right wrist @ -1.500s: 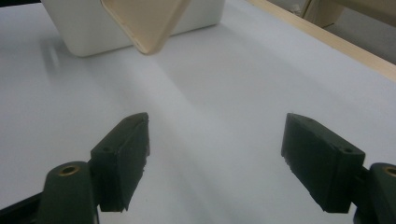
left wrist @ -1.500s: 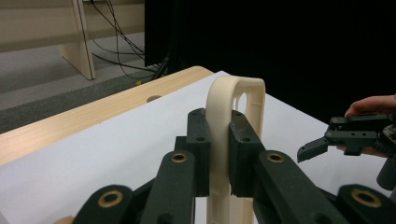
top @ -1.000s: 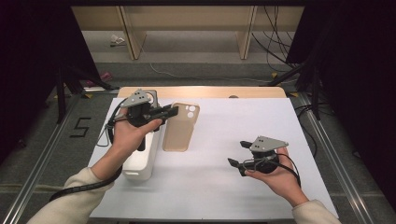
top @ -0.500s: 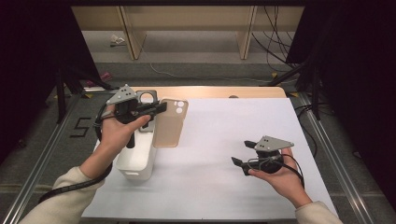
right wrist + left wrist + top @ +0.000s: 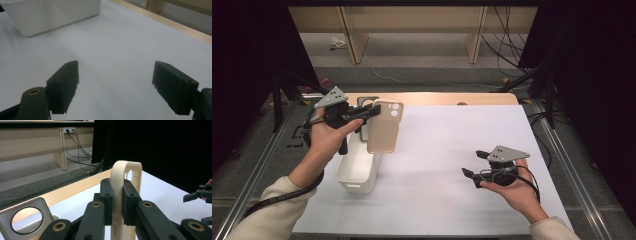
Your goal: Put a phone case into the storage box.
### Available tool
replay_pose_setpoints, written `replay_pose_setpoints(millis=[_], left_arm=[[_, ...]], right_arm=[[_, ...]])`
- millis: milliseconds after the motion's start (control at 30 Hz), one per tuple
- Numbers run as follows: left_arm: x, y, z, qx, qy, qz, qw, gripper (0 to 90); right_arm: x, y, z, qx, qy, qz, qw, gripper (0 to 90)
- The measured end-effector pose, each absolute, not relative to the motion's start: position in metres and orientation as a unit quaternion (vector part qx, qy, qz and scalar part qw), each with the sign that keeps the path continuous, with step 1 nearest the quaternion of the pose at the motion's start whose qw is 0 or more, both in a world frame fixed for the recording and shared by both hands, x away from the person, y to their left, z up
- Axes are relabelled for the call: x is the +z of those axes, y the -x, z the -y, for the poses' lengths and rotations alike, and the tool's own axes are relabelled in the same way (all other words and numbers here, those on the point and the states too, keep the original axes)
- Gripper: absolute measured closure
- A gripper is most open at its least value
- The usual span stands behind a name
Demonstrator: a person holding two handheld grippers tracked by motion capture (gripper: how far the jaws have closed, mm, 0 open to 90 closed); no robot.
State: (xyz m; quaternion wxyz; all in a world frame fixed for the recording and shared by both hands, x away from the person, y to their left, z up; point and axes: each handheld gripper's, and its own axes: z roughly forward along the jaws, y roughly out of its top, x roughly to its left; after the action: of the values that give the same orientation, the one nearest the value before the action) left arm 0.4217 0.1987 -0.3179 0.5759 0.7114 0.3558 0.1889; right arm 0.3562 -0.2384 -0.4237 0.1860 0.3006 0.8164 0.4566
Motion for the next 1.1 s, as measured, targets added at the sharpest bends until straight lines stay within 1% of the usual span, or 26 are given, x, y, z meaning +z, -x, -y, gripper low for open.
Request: replay_pose_setpoints(millis=[367, 567, 1100], left_arm=[[-0.315, -0.425, -0.211, 0.197, -0.709, -0.36, 0.574, 80.8], [-0.316, -0.427, -0.216, 0.199, -0.706, -0.366, 0.573, 80.8], [-0.32, -0.436, -0.233, 0.22, -0.694, -0.369, 0.578, 80.7]], right_arm=[[-0.424, -0.356, 0.241, 0.459, -0.306, -0.814, 0.181, 19.0], [-0.424, -0.355, 0.242, 0.458, -0.305, -0.816, 0.179, 16.0], [-0.423, -0.355, 0.243, 0.456, -0.309, -0.814, 0.185, 14.8]])
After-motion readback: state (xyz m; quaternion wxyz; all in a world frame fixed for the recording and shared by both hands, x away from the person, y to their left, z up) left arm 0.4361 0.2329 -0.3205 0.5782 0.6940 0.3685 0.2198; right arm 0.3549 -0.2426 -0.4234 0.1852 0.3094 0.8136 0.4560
